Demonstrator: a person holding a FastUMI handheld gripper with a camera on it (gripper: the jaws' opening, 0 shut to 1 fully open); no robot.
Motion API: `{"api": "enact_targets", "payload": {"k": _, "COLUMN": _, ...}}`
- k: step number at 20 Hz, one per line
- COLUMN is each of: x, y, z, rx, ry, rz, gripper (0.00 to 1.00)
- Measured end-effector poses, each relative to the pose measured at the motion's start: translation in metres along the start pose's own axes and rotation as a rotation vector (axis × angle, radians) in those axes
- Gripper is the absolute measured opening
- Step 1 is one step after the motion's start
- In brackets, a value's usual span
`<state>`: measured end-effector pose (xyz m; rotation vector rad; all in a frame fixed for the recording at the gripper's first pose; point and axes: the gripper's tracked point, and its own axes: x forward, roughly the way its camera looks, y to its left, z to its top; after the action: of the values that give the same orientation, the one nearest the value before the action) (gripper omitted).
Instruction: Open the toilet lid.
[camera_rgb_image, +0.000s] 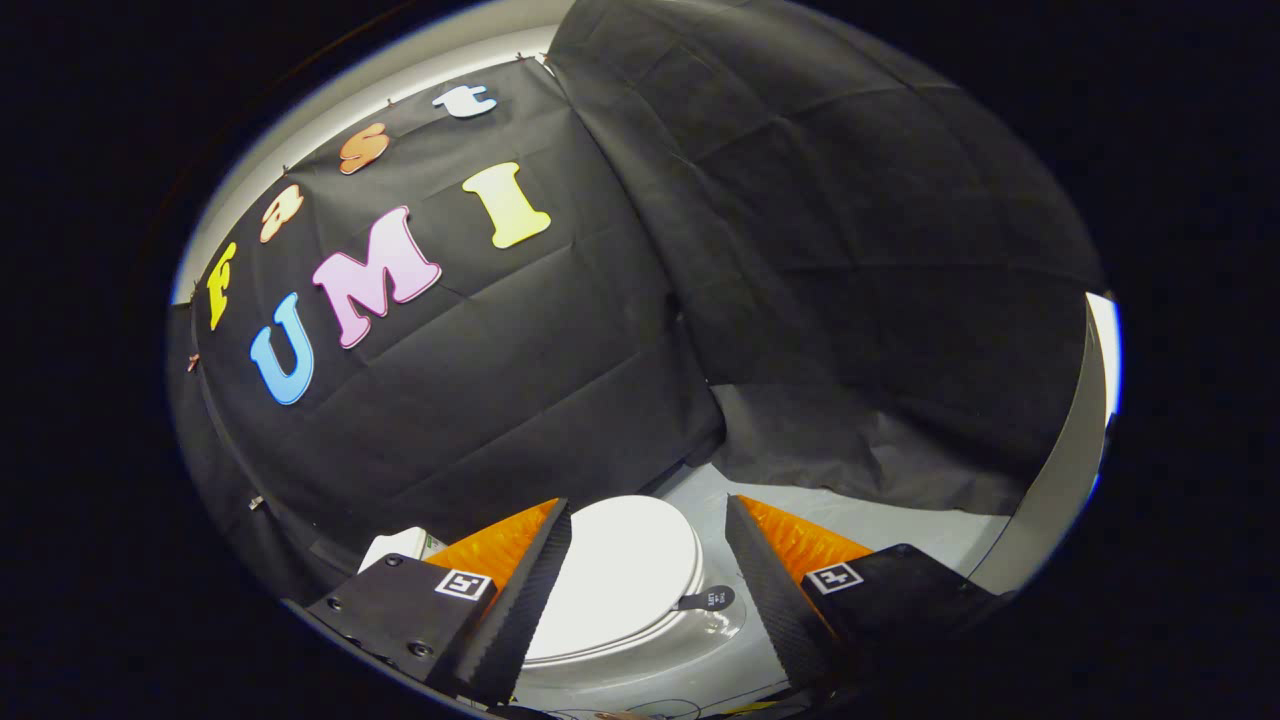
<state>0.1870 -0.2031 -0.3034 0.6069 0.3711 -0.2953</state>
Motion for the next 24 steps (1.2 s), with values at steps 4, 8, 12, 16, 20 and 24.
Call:
{"api": "enact_targets", "payload": {"k": 4, "x": 0.030, "y": -0.033, "z": -0.030, "rx": 0.064, "ry": 0.075, "rz": -0.033, "gripper": 0.98}}
{"api": "enact_targets", "payload": {"k": 8, "x": 0.055, "y": -0.059, "z": -0.073, "rx": 0.157, "ry": 0.155, "rz": -0.032, "gripper": 0.98}}
{"api": "enact_targets", "payload": {"k": 12, "x": 0.076, "y": -0.084, "z": -0.119, "rx": 0.265, "ry": 0.251, "rz": -0.049, "gripper": 0.98}}
{"api": "enact_targets", "payload": {"k": 16, "x": 0.094, "y": -0.094, "z": -0.143, "rx": 0.336, "ry": 0.290, "rz": -0.028, "gripper": 0.98}}
{"api": "enact_targets", "payload": {"k": 20, "x": 0.111, "y": -0.105, "z": -0.176, "rx": 0.430, "ry": 0.358, "rz": -0.018, "gripper": 0.98}}
{"api": "enact_targets", "payload": {"k": 24, "x": 0.123, "y": -0.103, "z": -0.185, "rx": 0.612, "ry": 0.373, "rz": 0.036, "gripper": 0.97}}
